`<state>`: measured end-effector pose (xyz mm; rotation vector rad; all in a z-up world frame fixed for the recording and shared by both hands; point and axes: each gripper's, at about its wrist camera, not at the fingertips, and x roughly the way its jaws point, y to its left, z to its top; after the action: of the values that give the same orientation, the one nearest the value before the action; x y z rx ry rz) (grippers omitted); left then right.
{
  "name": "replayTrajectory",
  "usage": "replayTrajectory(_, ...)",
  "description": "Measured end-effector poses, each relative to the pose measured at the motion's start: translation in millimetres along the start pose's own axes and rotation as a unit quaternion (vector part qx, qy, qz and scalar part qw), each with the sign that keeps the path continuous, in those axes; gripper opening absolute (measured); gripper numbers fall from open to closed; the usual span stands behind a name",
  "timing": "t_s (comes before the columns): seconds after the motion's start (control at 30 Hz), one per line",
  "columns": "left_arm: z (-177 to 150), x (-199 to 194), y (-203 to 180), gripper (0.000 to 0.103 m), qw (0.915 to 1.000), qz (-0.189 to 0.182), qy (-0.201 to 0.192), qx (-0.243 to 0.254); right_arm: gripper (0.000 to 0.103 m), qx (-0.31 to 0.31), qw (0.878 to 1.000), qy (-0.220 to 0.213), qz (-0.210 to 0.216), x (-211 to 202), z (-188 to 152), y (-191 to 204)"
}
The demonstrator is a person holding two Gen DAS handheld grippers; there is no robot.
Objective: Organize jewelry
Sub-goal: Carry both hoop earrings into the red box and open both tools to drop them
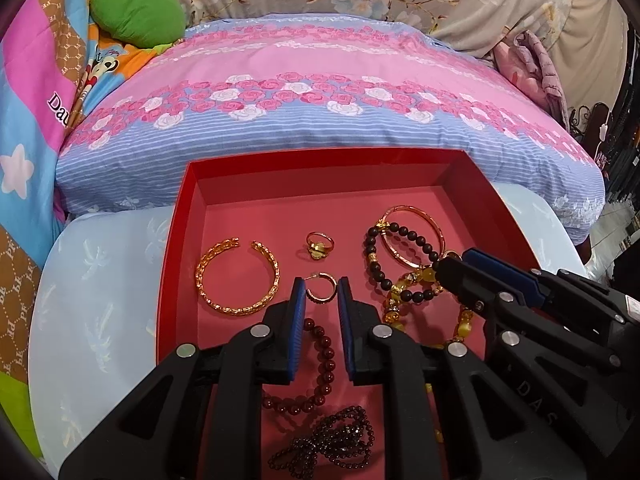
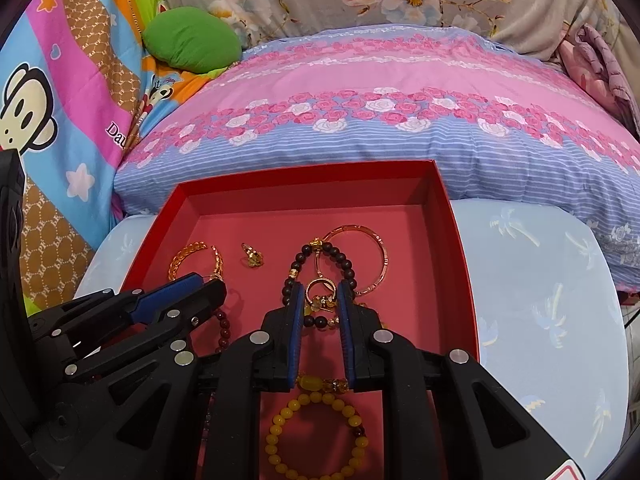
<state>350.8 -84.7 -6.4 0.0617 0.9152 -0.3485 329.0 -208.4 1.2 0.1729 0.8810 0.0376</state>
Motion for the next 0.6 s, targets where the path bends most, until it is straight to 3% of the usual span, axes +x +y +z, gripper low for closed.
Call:
replayTrajectory(0.23,0.0,0.3,-1.5,0.017,1.0000,0.003,0.002,-0.002,0.017,0.001,1.000,-0.002,-0.001,0.1,-1.0,0.0)
replayTrajectory(0.37,0.8,-0.6,-1.4,0.027,1.0000,0.008,0.004,-0.004,0.018,-0.001,1.000,-0.002,-0.004,-0.6,-2.1,-0.2)
replayTrajectory(0.6,-1.0,-9.2,-1.7,0.028,0.9999,0.010,0.001,-0.004,0.019,-0.002,1.000,-0.005,-0.008,-10.0,-5.5,1.5)
